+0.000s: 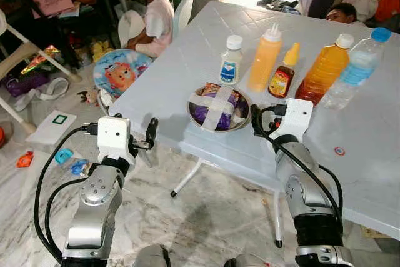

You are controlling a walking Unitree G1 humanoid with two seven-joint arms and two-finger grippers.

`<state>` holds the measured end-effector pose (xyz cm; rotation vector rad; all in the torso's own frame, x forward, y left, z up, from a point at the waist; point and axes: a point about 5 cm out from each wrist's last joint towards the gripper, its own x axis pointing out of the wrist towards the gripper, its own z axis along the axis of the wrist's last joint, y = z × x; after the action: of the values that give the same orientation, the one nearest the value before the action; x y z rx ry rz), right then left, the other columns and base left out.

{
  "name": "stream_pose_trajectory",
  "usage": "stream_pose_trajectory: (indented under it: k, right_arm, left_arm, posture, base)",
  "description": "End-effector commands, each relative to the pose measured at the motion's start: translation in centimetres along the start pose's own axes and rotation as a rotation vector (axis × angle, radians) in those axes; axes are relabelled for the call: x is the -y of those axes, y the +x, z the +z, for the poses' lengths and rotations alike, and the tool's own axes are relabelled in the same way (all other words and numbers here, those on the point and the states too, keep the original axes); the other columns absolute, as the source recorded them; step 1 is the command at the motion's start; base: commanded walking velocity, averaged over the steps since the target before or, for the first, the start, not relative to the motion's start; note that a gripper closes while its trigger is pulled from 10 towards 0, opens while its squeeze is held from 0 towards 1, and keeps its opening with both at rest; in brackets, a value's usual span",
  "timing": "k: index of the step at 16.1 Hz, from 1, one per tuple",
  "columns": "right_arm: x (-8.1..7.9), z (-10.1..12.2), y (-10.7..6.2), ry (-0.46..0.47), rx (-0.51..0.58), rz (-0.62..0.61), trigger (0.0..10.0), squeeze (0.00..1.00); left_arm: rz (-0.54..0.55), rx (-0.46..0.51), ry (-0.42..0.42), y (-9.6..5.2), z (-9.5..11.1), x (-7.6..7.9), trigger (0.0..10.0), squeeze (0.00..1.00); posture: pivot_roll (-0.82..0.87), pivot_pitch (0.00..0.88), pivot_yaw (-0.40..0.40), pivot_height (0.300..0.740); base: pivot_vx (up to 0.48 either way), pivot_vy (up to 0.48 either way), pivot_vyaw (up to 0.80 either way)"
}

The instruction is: Restocking fridge

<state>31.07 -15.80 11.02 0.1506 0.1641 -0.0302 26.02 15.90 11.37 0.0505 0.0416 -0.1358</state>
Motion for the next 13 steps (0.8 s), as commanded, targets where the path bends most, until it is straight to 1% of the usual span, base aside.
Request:
stream_pose_trajectory:
  k: [1, 2, 3, 5, 7, 8, 9, 10, 13]
  right_arm:
    - [0.2, 0.5, 0.4, 0.005, 0.009, -0.011, 10.0, 0.00]
    - [0.8, 0.8, 1.1, 0.014, -0.003, -0.026, 10.0, 0.00]
    - [1.0, 1.0, 1.5, 0.024, -0.012, -0.027, 10.0, 0.00]
    - [1.0, 0.9, 2.5, 0.037, -0.074, 0.013, 10.0, 0.00]
    - [0.4, 1.3, 3.1, 0.041, -0.066, 0.054, 10.0, 0.00]
    - [-0.4, 1.1, 3.4, 0.044, -0.088, 0.096, 10.0, 0.00]
    - [-0.7, 1.0, 3.6, 0.046, -0.094, 0.114, 10.0, 0.00]
    - [-1.4, 0.7, 3.6, 0.048, -0.119, 0.155, 10.0, 0.00]
    - [-2.1, -0.5, 3.6, 0.047, -0.194, 0.200, 10.0, 0.00]
  left_arm:
    - [-0.004, -0.002, -0.001, 0.1, 0.0, 0.1, 10.0, 0.00]
    - [-0.011, -0.010, -0.005, 0.1, -0.1, 0.2, 10.0, 0.00]
    - [-0.014, -0.013, -0.004, 0.1, -0.1, 0.2, 10.0, 0.00]
    - [-0.020, -0.016, 0.003, 0.2, -0.1, 0.2, 10.0, 0.00]
    - [-0.020, -0.013, 0.006, 0.4, 0.1, 0.1, 10.0, 0.00]
    - [-0.020, -0.012, 0.008, 0.4, 0.2, 0.0, 10.0, 0.00]
    - [-0.021, -0.012, 0.010, 0.3, 0.2, 0.0, 10.0, 0.00]
    - [-0.021, -0.015, 0.011, 0.3, 0.1, 0.0, 10.0, 0.00]
    - [-0.026, -0.026, 0.009, 0.1, 0.0, 0.2, 10.0, 0.00]
  posture:
    - [-0.02, 0.017, 0.012, 0.740]
    - [-0.02, 0.022, 0.015, 0.740]
    - [-0.01, 0.028, 0.016, 0.740]
    - [0.00, 0.039, 0.018, 0.740]
    - [0.00, 0.043, 0.019, 0.740]
    - [0.01, 0.042, 0.018, 0.740]
    - [0.01, 0.041, 0.019, 0.740]
    - [0.01, 0.044, 0.018, 0.740]
    - [0.01, 0.048, 0.017, 0.740]
  base:
    - [0.000, 0.000, 0.00]
    - [0.000, 0.000, 0.00]
    - [0.000, 0.000, 0.00]
    - [0.000, 0.000, 0.00]
    - [0.000, 0.000, 0.00]
    - [0.000, 0.000, 0.00]
    - [0.000, 0.000, 0.00]
    - [0.000, 0.000, 0.00]
    - [0.000, 0.000, 0.00]
